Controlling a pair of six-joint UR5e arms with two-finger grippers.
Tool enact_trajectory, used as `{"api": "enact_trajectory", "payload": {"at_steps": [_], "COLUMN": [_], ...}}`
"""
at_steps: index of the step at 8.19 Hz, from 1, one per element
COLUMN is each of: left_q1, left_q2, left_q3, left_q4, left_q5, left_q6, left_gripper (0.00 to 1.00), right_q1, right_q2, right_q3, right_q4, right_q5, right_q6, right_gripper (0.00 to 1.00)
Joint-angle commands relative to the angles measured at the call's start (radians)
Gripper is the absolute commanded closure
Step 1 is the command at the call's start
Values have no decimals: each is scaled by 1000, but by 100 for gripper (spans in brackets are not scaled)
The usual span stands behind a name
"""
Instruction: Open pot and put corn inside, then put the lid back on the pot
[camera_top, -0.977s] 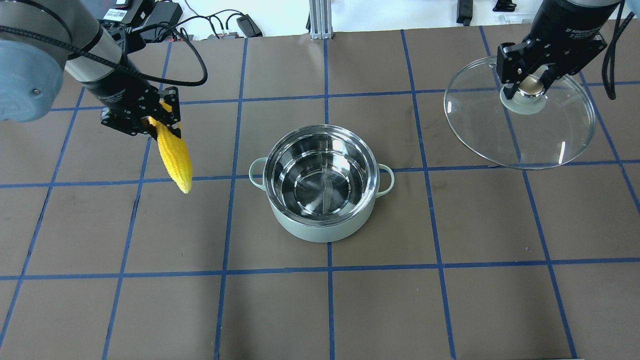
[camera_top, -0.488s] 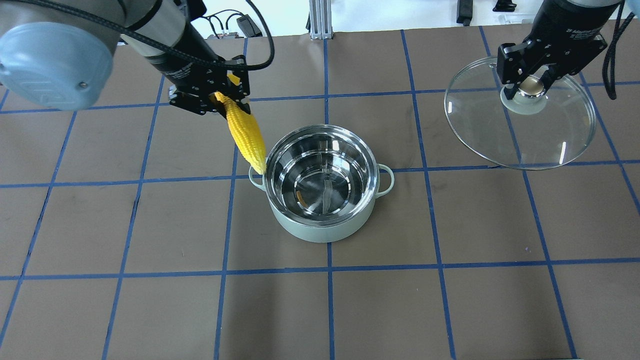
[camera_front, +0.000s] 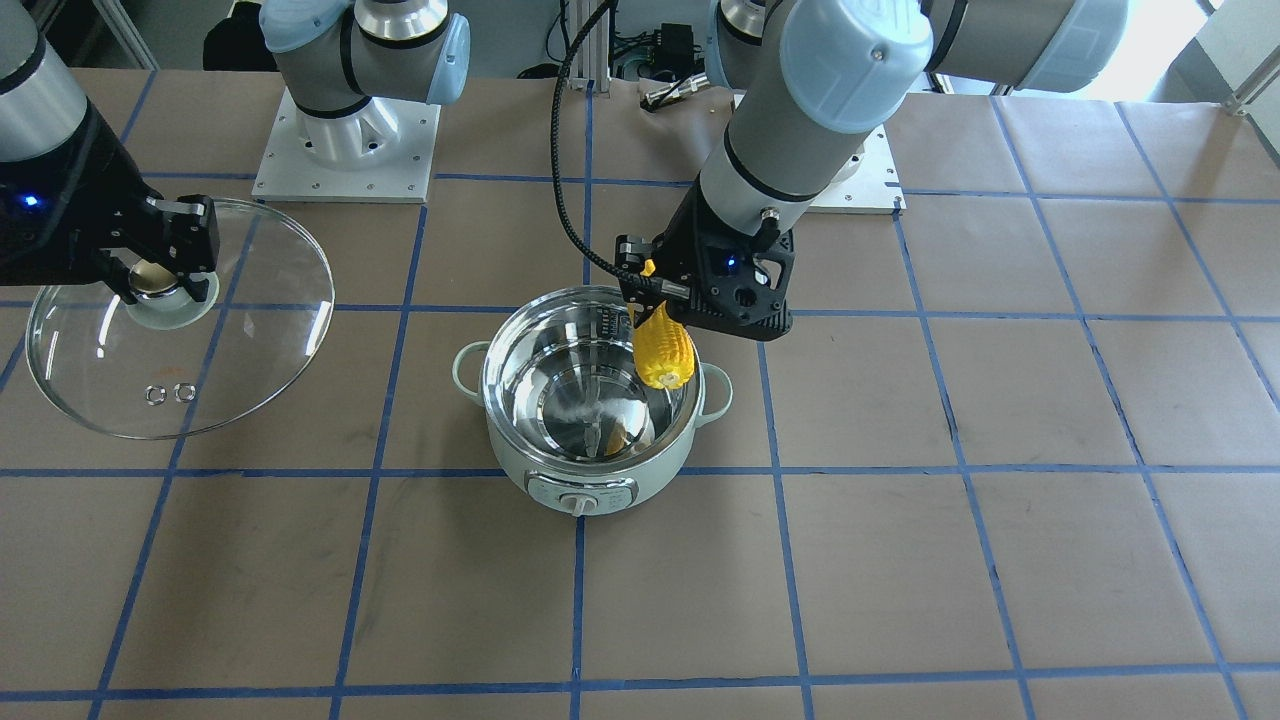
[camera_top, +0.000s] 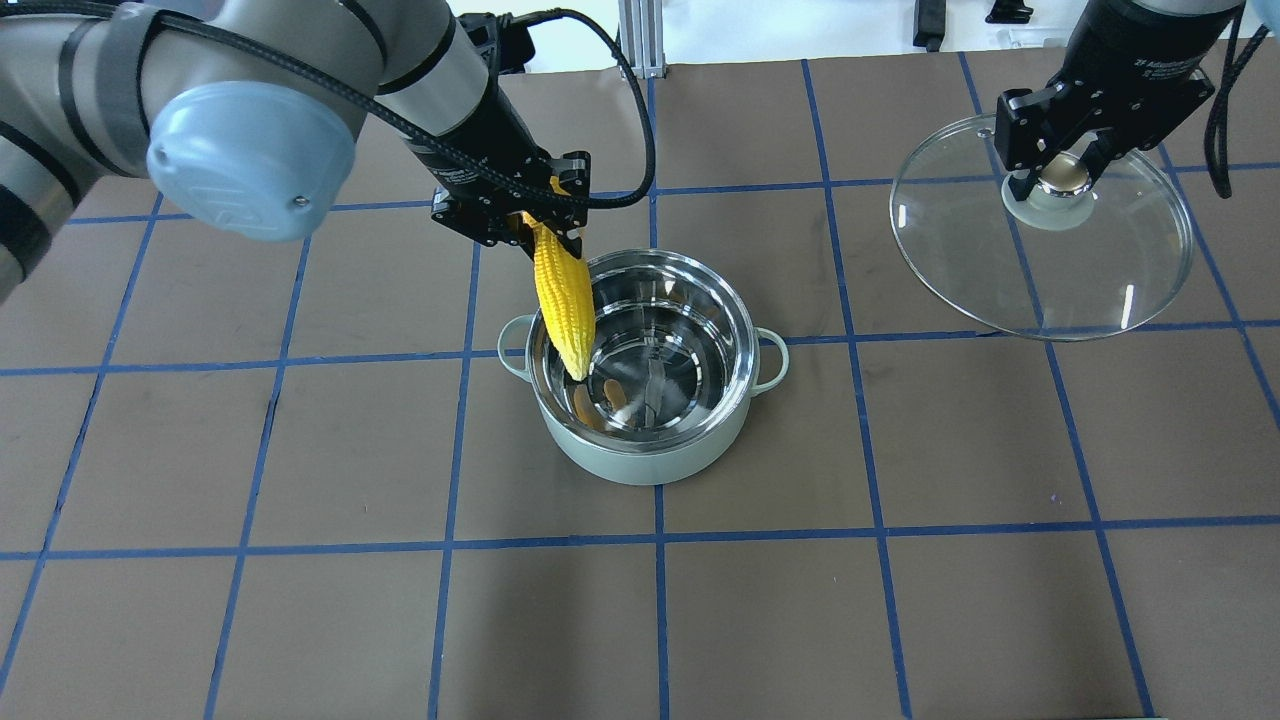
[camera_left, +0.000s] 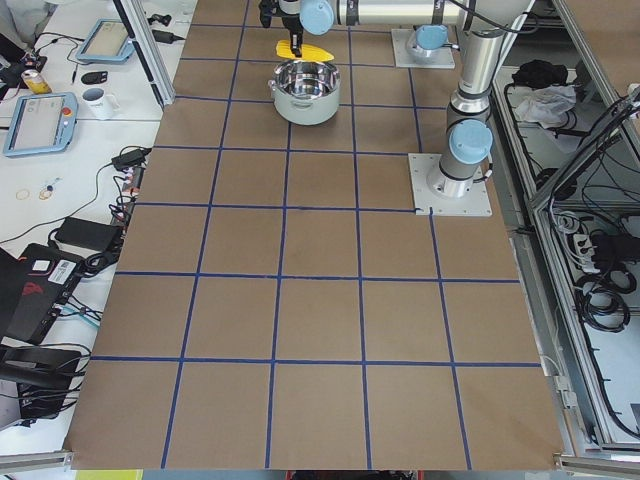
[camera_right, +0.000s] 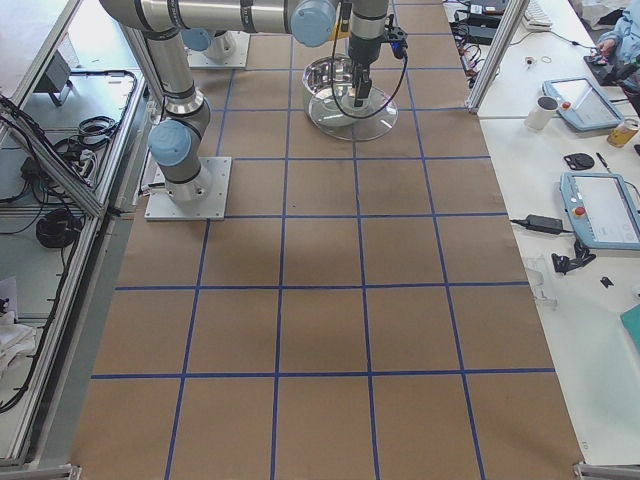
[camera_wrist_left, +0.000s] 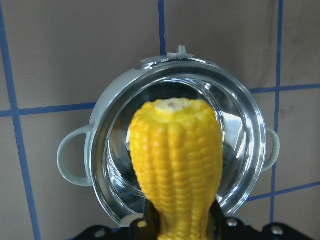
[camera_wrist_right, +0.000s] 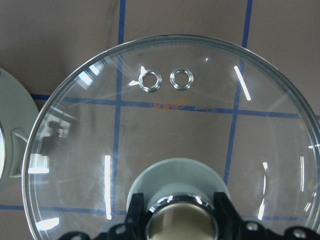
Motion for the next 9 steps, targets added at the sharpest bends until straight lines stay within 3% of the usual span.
{"api": "enact_trajectory", "payload": {"at_steps": [1,6,7,9], "left_q1": [-45,-68,-72,-95], "left_q2": [-115,-188,-200,-209], "left_q3": [0,-2,-6,-15], "left_q4": [42,76,74,74], "left_q5": [-5,-5,-5,-2], "left_q6": [32,14,8,-41], "left_gripper": [100,100,75,53], "right_q1": [0,0,0,0], "right_q2": [1,0,0,0], "right_q3": [0,0,0,0], "right_q4": [0,-1,-1,-1], "right_q5": [0,1,1,1], "right_q6": [-1,-1,-1,-1], "right_gripper": [100,100,100,100]}}
